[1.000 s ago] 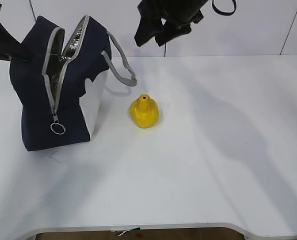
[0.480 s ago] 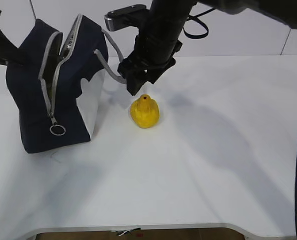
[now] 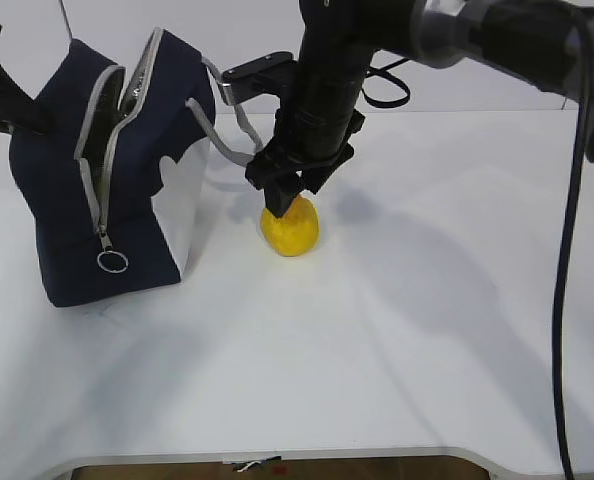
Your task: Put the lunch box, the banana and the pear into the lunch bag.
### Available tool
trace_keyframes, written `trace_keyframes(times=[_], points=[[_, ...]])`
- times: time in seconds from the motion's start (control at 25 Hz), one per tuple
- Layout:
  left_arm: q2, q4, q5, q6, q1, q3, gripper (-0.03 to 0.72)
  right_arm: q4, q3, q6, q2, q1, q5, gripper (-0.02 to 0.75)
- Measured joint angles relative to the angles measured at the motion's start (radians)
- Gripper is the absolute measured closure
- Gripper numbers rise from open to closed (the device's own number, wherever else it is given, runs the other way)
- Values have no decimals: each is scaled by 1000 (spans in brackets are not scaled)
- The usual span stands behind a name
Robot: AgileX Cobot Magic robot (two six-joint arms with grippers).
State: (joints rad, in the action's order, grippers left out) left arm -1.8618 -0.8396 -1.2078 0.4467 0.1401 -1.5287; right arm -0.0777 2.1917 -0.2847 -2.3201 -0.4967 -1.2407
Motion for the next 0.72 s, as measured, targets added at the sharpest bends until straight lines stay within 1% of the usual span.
trace_keyframes(times=[0.52,0.6,0.72], points=[[0,8,0,0,0,0,676,2,-2,0,-52,0,90,236],[0,12,0,0,0,0,676,2,-2,0,-52,0,93,251],[0,19,0,0,0,0,676,4,-2,0,-52,0,97,318]])
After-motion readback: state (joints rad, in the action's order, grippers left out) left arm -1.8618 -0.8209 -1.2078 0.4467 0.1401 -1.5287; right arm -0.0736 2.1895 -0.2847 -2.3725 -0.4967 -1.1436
